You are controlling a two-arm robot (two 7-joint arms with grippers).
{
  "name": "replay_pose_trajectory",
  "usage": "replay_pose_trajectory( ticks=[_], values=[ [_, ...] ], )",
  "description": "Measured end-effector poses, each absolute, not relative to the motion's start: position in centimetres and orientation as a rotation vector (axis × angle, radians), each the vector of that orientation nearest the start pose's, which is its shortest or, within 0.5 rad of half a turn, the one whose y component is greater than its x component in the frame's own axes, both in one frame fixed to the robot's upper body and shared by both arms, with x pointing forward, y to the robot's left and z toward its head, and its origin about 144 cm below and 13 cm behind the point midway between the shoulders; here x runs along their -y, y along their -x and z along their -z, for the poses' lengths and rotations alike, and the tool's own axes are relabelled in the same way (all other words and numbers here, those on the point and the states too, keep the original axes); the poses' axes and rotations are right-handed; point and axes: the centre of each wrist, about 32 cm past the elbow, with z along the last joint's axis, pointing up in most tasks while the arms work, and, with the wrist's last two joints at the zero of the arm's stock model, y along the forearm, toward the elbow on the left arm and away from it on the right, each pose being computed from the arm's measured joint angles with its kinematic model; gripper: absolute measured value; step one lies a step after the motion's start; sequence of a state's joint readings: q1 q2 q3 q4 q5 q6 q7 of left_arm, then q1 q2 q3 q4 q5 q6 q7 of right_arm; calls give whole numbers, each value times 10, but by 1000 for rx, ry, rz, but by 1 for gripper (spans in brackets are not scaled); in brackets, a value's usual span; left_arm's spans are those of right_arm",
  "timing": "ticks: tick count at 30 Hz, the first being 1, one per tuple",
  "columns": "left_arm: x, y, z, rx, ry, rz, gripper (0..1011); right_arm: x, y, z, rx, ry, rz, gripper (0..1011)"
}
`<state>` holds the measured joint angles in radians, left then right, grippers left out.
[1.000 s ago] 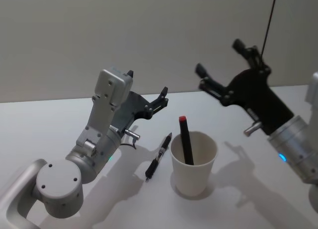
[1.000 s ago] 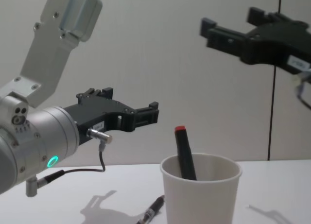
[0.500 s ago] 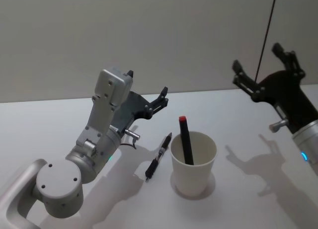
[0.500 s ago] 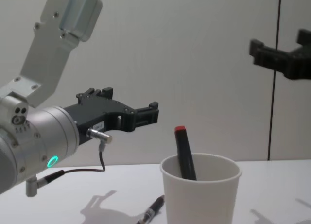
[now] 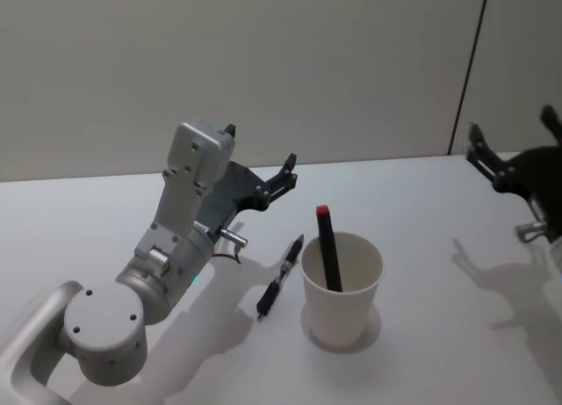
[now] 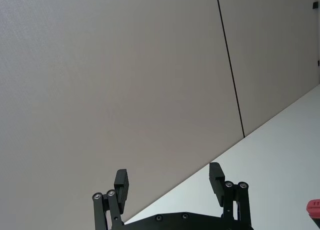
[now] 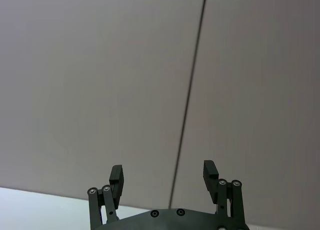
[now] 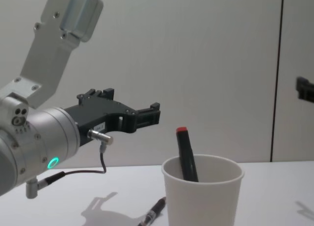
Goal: Place the pen into the pen holder.
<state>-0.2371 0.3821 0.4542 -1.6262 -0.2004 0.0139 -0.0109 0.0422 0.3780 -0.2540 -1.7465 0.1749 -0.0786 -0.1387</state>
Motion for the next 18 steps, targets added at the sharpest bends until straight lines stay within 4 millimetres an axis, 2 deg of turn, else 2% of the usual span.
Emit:
replay_pose_trajectory(
  ticks=[18],
  values=[
    [-198,-492,-1204,268,-61,-1124,1004,256,-459,-1185,251,65,1562,1002]
  ],
)
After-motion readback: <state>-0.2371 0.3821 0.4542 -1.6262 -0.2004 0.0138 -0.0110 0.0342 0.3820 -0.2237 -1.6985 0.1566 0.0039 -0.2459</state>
